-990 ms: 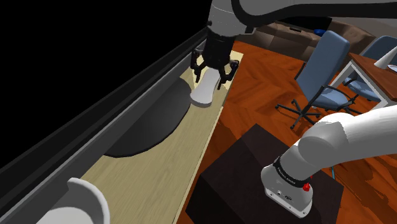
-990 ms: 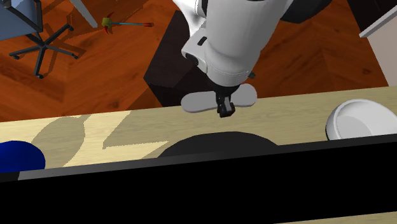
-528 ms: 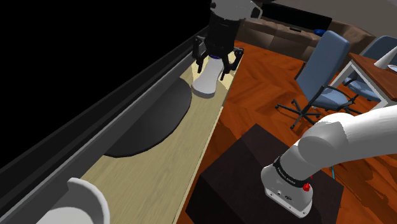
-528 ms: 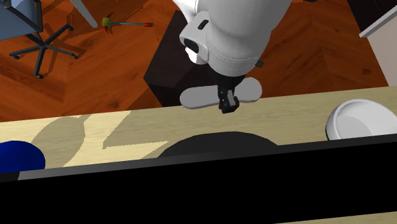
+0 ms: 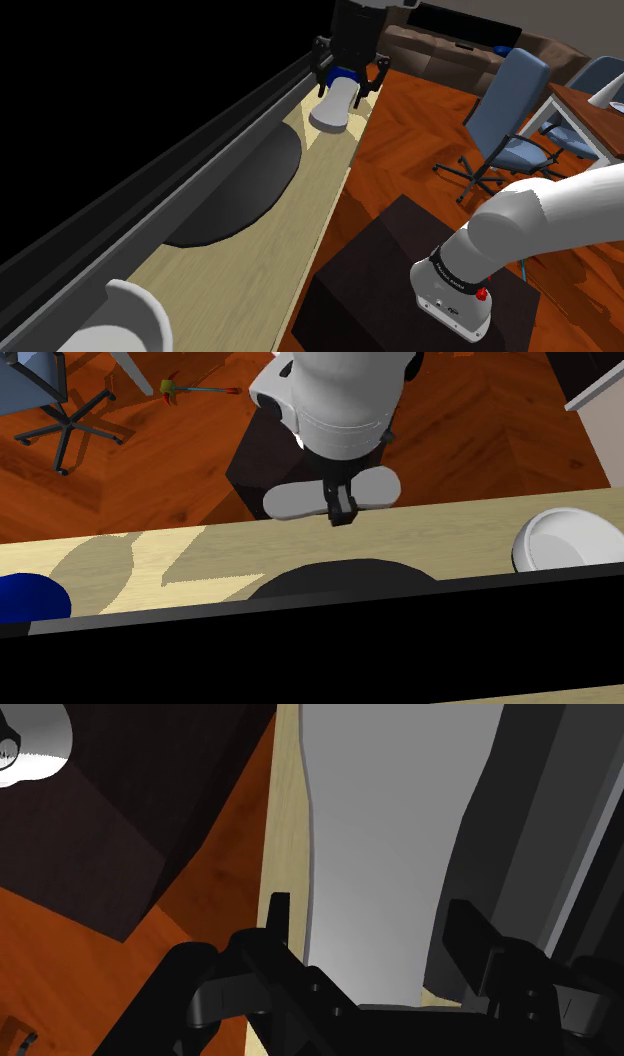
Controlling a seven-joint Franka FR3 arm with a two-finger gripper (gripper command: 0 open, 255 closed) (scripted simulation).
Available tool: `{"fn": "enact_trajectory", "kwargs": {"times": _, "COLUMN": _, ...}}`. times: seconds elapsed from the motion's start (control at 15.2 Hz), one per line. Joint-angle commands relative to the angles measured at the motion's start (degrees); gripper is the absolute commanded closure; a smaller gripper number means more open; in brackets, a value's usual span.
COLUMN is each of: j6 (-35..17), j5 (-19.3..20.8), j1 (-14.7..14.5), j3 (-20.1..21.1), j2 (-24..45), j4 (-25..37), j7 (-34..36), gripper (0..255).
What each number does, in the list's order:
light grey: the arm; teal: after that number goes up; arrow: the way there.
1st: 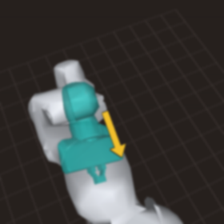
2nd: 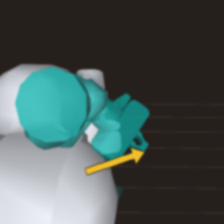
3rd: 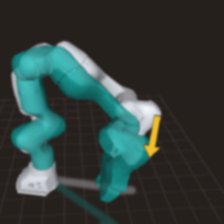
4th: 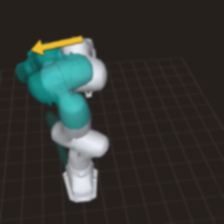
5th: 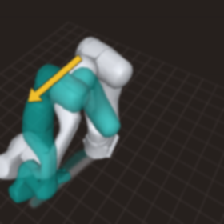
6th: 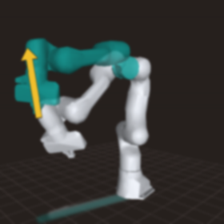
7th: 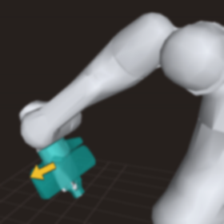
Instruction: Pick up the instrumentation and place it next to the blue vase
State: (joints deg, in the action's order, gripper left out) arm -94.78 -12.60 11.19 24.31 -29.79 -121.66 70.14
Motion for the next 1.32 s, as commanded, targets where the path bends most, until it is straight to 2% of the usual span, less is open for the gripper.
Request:
{"fn": "enact_trajectory", "kwargs": {"times": 0.0, "j6": 0.14, "j5": 1.01, "j1": 0.89, "j3": -1.9, "j2": 0.49, "j4": 0.28, "j7": -2.47, "gripper": 255}}
{"fn": "enact_trajectory", "kwargs": {"times": 0.66, "j6": -1.15, "j5": 6.38, "j1": 6.16, "j3": -10.39, "j2": 7.47, "j4": 4.54, "j7": -14.39, "gripper": 255}}
{"fn": "enact_trajectory", "kwargs": {"times": 1.25, "j6": -1.41, "j5": 9.97, "j1": 10.57, "j3": -16.62, "j2": 17.84, "j4": 14.03, "j7": -23.86, "gripper": 255}}
